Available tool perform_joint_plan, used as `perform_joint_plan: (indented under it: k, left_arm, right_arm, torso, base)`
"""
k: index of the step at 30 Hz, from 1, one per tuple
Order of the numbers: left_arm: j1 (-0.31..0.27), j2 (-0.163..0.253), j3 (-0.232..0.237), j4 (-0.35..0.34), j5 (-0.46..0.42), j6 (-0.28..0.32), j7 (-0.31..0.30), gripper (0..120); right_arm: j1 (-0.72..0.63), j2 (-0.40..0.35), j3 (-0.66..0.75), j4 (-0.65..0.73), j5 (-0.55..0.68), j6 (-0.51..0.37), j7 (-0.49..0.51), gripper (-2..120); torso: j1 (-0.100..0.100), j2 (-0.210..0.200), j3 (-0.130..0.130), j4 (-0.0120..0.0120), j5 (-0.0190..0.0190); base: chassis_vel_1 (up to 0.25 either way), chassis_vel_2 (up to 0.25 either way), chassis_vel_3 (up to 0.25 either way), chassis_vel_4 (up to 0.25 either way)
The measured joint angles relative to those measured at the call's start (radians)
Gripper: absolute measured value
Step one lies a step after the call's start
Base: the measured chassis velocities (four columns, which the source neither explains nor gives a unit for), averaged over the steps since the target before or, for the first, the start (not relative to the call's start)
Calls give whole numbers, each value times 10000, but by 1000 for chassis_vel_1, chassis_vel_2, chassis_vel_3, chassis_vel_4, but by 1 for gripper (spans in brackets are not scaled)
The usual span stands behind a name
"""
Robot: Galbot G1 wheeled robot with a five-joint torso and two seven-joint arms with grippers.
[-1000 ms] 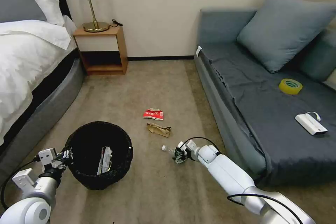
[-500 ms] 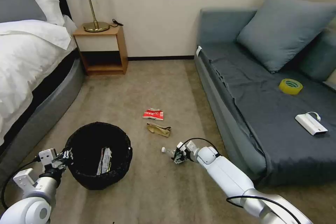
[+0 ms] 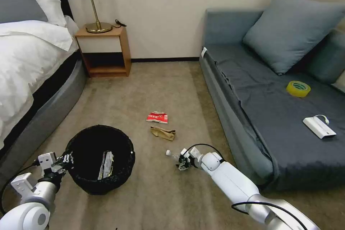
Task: Pick up the trash bin, then pick up the garbage on the floor and place it into the trash bin.
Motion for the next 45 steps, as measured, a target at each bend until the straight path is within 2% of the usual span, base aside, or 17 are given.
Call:
perform_joint_plan:
  k: [1, 5, 6, 9, 10, 14, 20, 24, 26, 29, 30, 33, 34, 38, 45]
  left_arm:
    - [0, 0, 0, 0, 0, 0, 0, 4]
    - [-3, -14, 18, 1, 1, 0, 0, 4]
    - [-3, -14, 18, 1, 1, 0, 0, 4]
    - [10, -26, -1, 7, 3, -11, 13, 4]
    - [10, -26, -1, 7, 3, -11, 13, 4]
    - [40, -64, -18, 42, 3, -31, 25, 4]
    - [25, -111, -9, 85, 2, -35, 24, 4]
    - [-11, -134, 39, 108, -65, -36, 22, 4]
    - [-16, -136, 50, 112, -78, -36, 21, 4]
    - [-25, -137, 109, 116, -137, -36, 17, 4]
    - [-25, -137, 109, 116, -137, -36, 17, 4]
    - [-26, -143, 181, 104, -143, -25, 11, 4]
    - [-26, -143, 181, 104, -143, -25, 11, 4]
    - [-13, -171, 298, -16, -139, 3, 11, 4]
    - [86, -194, 364, -262, -134, 35, 6, 4]
  right_arm:
    - [0, 0, 0, 0, 0, 0, 0, 74]
    - [-69, 6, 18, 29, 101, -1, 264, 54]
    - [-69, 6, 18, 29, 101, -1, 264, 54]
    - [-91, 12, 20, 63, 134, -3, 326, 41]
    - [-91, 12, 20, 63, 134, -3, 326, 41]
    - [-134, 4, 26, 163, 223, 0, 385, 28]
    - [-225, -114, 166, 670, 498, -74, 490, 22]
    - [-420, -416, 595, 2131, 1287, -383, 924, 22]
    - [-453, -485, 685, 2445, 1480, -422, 1034, 22]
    - [-627, -897, 1046, 4379, 2780, -472, 1513, 22]
    - [-627, -897, 1046, 4379, 2780, -472, 1513, 22]
    - [-692, -1295, 1021, 6261, 4046, -456, 1946, 22]
    - [-692, -1295, 1021, 6261, 4046, -456, 1946, 22]
    - [-669, -1843, 299, 8239, 5059, -320, 2307, 22]
    - [-721, -2023, -803, 9874, 5535, 244, 2242, 22]
  torso:
    - [0, 0, 0, 0, 0]
    - [0, 0, 0, 0, 0]
    - [0, 0, 0, 0, 0]
    - [0, 0, -1, 0, 0]
    - [0, 0, -1, 0, 0]
    - [0, 0, 0, 0, 0]
    - [0, 0, -1, 0, 1]
    - [0, 0, -1, 0, 2]
    - [0, 0, -1, 0, 0]
    - [0, 0, -1, -1, 0]
    - [0, 0, -1, -1, 0]
    - [0, 0, -1, 1, 0]
    - [0, 0, -1, 1, 0]
    - [0, 0, -2, -1, -1]
    - [-1, 0, -1, 0, 1]
  base:
    - [0, 0, 0, 0]
    - [0, 0, 0, 0]
    - [0, 0, 0, 0]
    - [0, 0, 0, 0]
    - [0, 0, 0, 0]
    - [0, 0, 0, 0]
    - [0, 0, 0, 0]
    - [0, 0, 0, 0]
    - [0, 0, 0, 0]
    - [0, 0, 0, 0]
    - [0, 0, 0, 0]
    - [0, 0, 0, 0]
    - [0, 0, 0, 0]
    - [0, 0, 0, 0]
    - [0, 0, 0, 0]
